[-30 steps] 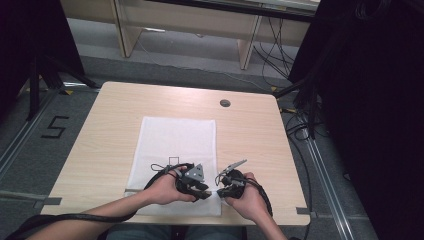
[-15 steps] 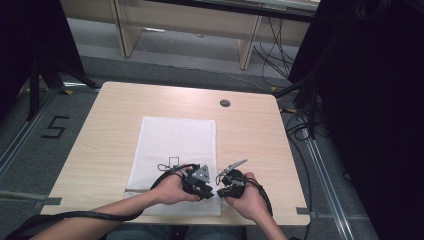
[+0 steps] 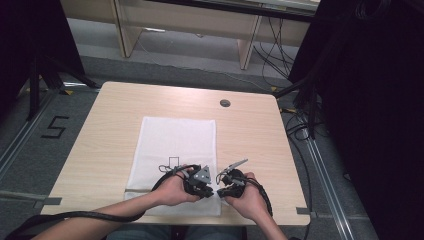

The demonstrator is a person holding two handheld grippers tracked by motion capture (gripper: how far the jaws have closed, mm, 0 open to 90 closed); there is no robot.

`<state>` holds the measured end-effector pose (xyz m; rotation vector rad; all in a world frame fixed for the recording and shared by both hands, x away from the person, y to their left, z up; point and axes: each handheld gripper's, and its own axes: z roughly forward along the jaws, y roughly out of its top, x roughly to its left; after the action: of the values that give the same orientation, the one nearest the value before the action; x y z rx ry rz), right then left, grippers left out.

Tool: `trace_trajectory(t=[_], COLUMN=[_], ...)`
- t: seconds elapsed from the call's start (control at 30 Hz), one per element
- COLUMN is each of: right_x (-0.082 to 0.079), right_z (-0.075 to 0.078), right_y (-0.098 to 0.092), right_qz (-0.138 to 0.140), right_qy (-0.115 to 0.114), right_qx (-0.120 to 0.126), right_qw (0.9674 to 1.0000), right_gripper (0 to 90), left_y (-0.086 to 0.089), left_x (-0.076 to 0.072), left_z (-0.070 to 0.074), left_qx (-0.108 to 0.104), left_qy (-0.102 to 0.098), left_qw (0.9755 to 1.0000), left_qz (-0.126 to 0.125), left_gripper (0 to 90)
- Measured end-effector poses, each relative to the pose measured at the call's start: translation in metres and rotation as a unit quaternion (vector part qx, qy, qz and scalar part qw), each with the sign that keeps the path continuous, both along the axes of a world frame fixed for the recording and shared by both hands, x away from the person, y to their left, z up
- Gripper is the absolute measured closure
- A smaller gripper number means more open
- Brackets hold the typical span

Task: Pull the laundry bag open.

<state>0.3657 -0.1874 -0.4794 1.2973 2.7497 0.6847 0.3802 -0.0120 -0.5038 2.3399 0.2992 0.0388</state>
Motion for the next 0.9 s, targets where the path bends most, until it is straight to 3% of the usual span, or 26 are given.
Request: trace_trajectory(t=[0.13, 0.17, 0.23, 0.27, 0.3, 0.37, 0.47, 0.5, 0.57, 0.63, 0.77, 0.8, 0.87, 0.9], right_x=[0.0, 0.002, 0.003, 0.001, 0.001, 0.003, 0.001, 0.002, 0.0, 0.001, 0.0, -0.001, 0.001, 0.001], right_z=[0.003, 0.002, 0.002, 0.001, 0.0, -0.001, -0.001, -0.001, 0.0, -0.002, -0.002, -0.002, -0.003, -0.003], right_y=[0.001, 0.001, 0.001, 0.003, 0.004, 0.002, 0.005, 0.006, 0.009, 0.01, 0.01, 0.011, 0.01, 0.01], right_qz=[-0.013, -0.006, -0.003, -0.016, -0.019, -0.004, -0.008, 0.007, -0.002, 0.016, 0.008, 0.007, 0.018, 0.019], right_qy=[0.004, -0.01, -0.013, 0.004, 0.005, -0.009, -0.005, -0.015, -0.01, -0.022, -0.015, -0.014, -0.025, -0.024], right_qx=[-0.002, 0.006, 0.007, 0.006, 0.006, 0.004, -0.01, -0.015, -0.028, -0.024, -0.026, -0.023, -0.026, -0.026], right_qw=[0.9999, 0.9999, 0.9999, 0.9998, 0.9998, 0.9999, 0.9999, 0.9998, 0.9996, 0.9993, 0.9995, 0.9996, 0.9992, 0.9992], right_gripper=[90.0, 90.0, 90.0, 90.0, 90.0, 90.0, 90.0, 90.0, 90.0, 90.0, 90.0, 90.0, 90.0, 90.0], left_y=[0.0, 0.0, 0.0, 0.0, 0.0, 0.0, 0.0, 0.001, 0.002, 0.002, 0.002, 0.001, 0.002, 0.004], left_x=[0.0, 0.0, 0.0, 0.0, 0.0, -0.001, -0.001, -0.001, 0.0, 0.0, -0.001, -0.003, -0.003, -0.001], left_z=[0.0, 0.0, 0.0, 0.0, 0.0, 0.0, 0.001, 0.001, 0.002, 0.003, 0.004, 0.003, 0.004, 0.005], left_qx=[-0.001, -0.003, -0.002, -0.002, -0.001, -0.001, -0.002, 0.001, 0.006, 0.006, 0.004, -0.006, -0.004, 0.011], left_qy=[0.001, 0.001, 0.002, 0.0, 0.001, 0.001, 0.004, 0.004, -0.001, -0.002, 0.001, 0.007, 0.001, -0.005], left_qw=[1.0, 1.0, 1.0, 1.0, 1.0, 1.0, 1.0, 1.0, 1.0, 1.0, 1.0, 0.9999, 1.0, 0.9999], left_qz=[0.0, 0.001, 0.0, 0.001, -0.001, -0.001, 0.003, 0.002, -0.003, -0.006, 0.002, 0.013, 0.009, -0.004], left_gripper=[82.0, 82.0, 82.0, 82.0, 82.0, 82.1, 82.1, 82.1, 82.1, 82.1, 82.2, 82.3, 82.3, 82.3])
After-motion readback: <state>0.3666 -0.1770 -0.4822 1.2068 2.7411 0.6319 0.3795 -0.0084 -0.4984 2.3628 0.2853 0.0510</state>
